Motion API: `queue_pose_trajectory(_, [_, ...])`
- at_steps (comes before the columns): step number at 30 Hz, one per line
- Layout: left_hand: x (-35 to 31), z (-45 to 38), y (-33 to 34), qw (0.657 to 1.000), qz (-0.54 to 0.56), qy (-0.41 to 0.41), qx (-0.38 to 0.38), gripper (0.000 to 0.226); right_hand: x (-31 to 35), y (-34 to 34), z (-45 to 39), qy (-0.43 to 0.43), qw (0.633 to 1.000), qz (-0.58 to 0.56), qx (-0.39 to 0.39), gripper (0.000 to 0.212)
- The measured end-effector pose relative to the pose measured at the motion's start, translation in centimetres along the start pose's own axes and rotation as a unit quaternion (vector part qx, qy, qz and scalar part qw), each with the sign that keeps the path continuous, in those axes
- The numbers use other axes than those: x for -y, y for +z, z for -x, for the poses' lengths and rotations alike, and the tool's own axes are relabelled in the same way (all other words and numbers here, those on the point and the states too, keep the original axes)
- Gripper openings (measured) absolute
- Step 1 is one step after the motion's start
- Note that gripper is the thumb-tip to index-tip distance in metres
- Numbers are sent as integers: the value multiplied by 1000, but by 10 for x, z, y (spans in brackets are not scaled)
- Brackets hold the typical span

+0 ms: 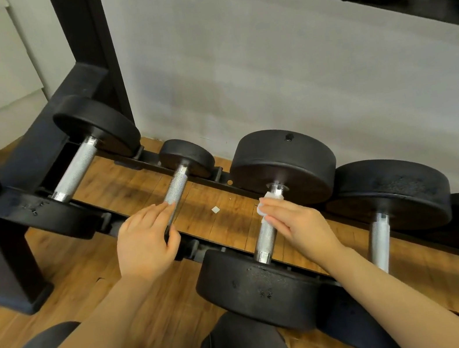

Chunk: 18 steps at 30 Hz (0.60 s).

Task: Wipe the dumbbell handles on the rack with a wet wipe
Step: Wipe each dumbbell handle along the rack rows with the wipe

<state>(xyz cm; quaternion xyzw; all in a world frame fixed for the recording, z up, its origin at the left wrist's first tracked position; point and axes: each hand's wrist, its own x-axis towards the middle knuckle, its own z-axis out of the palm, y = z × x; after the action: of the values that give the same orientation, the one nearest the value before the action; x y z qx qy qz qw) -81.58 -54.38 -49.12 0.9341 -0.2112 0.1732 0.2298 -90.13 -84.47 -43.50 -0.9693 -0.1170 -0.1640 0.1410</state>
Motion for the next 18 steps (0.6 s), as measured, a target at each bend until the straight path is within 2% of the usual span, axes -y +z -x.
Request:
queue_pose_trajectory(2, [1, 0, 1, 1000, -3, 7, 3, 45, -2, -4, 3, 0, 1000, 0, 15, 36])
queue_pose_trajectory(7, [1, 0, 0, 1000, -8, 23, -5, 41, -3, -1, -5, 57, 997, 46, -37, 38])
queue_pose_trajectory(13, [1, 0, 0, 1000, -12, 27, -6, 40, -10, -6, 10, -1, 998, 51, -25, 47])
queue_pose_trajectory(18, [1, 0, 1, 999, -14, 31, -19, 42, -8, 0, -3, 27, 997, 45, -57, 42])
